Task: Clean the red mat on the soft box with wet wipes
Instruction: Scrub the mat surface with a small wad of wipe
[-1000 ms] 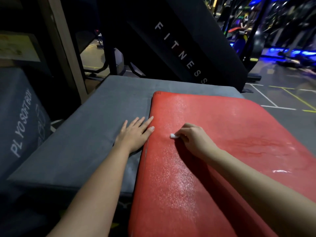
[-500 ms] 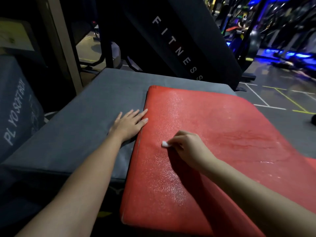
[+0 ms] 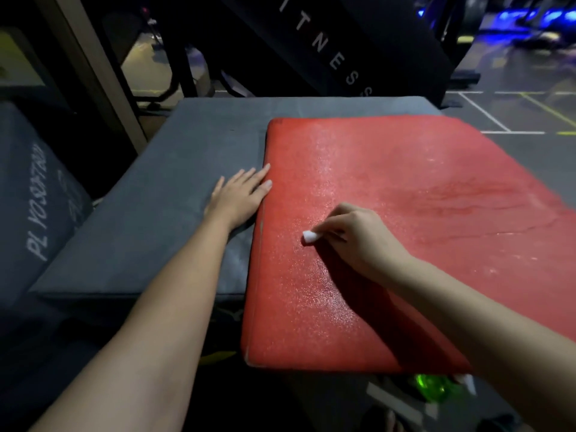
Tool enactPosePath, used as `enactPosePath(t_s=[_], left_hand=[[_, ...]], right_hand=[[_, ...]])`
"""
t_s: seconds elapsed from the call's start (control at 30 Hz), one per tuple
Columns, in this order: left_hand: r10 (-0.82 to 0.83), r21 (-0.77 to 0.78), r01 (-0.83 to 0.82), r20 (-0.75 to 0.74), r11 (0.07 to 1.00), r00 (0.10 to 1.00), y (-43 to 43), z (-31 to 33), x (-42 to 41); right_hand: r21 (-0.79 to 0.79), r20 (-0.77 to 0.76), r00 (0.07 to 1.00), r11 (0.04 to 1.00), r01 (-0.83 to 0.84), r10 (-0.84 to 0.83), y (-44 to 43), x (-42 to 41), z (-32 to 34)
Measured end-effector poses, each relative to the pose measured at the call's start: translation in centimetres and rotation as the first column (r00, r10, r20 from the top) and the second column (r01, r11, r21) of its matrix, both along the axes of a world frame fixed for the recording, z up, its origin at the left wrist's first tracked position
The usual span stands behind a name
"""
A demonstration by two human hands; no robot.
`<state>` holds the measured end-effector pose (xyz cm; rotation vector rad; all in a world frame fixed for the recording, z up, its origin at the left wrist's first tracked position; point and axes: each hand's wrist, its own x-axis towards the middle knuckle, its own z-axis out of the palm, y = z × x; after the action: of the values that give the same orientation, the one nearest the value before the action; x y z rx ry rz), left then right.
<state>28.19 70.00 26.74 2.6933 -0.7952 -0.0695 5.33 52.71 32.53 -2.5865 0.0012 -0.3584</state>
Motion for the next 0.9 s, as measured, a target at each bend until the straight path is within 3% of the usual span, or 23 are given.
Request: enactPosePath(t_s=[0.2, 0.27, 0.4, 0.5, 0.57, 0.7, 0.83, 0.9], left_hand=[[-0.008, -0.042, 0.008, 0.006, 0.999, 1.0, 0.1, 0.3, -0.6], [-0.019, -0.107, 0.021, 0.016, 0.994, 1.0, 0.3, 0.2, -0.9], [-0.044, -0.394, 0.016, -0.061, 0.919, 0.997, 1.4, 1.2, -3.4], [-0.095, -0.476, 0.033, -0.107, 0.879, 0.99, 2.4, 2.2, -7.3], [-0.118, -0.429, 0.046, -0.143, 0.902, 0.983, 3.3, 1.9, -9.6], [-0.126, -0.143, 0.11, -0.107, 0.984, 0.986, 5.0, 0.2, -11.6], [-0.105, -0.082, 0.1, -0.056, 0.992, 0.993, 4.9, 0.1, -12.0], [-0.102, -0.068, 0.099, -0.045, 0.993, 0.994, 4.8, -0.1, -12.0]], right_hand=[[-0.011, -0.269, 0.957, 0.994, -0.113, 0.106, 0.1, -3.3, 2.3], [-0.016, -0.248, 0.962, 0.993, -0.119, 0.111, 0.4, -4.1, 2.1], [-0.031, -0.084, 0.995, 0.998, -0.05, 0.047, 0.9, -3.2, 1.1], [-0.01, -0.012, 1.0, 1.0, 0.026, -0.026, 1.1, -2.1, 0.7], [0.0, -0.018, 0.999, 0.999, 0.048, -0.048, 1.5, -2.2, 0.7], [-0.025, -0.068, 0.998, 1.0, -0.012, 0.011, 2.7, -4.6, 1.5], [-0.012, -0.228, 0.957, 0.983, -0.184, 0.177, 3.0, -8.7, 2.6], [-0.009, -0.22, 0.961, 0.985, -0.175, 0.168, 3.0, -9.5, 2.4]])
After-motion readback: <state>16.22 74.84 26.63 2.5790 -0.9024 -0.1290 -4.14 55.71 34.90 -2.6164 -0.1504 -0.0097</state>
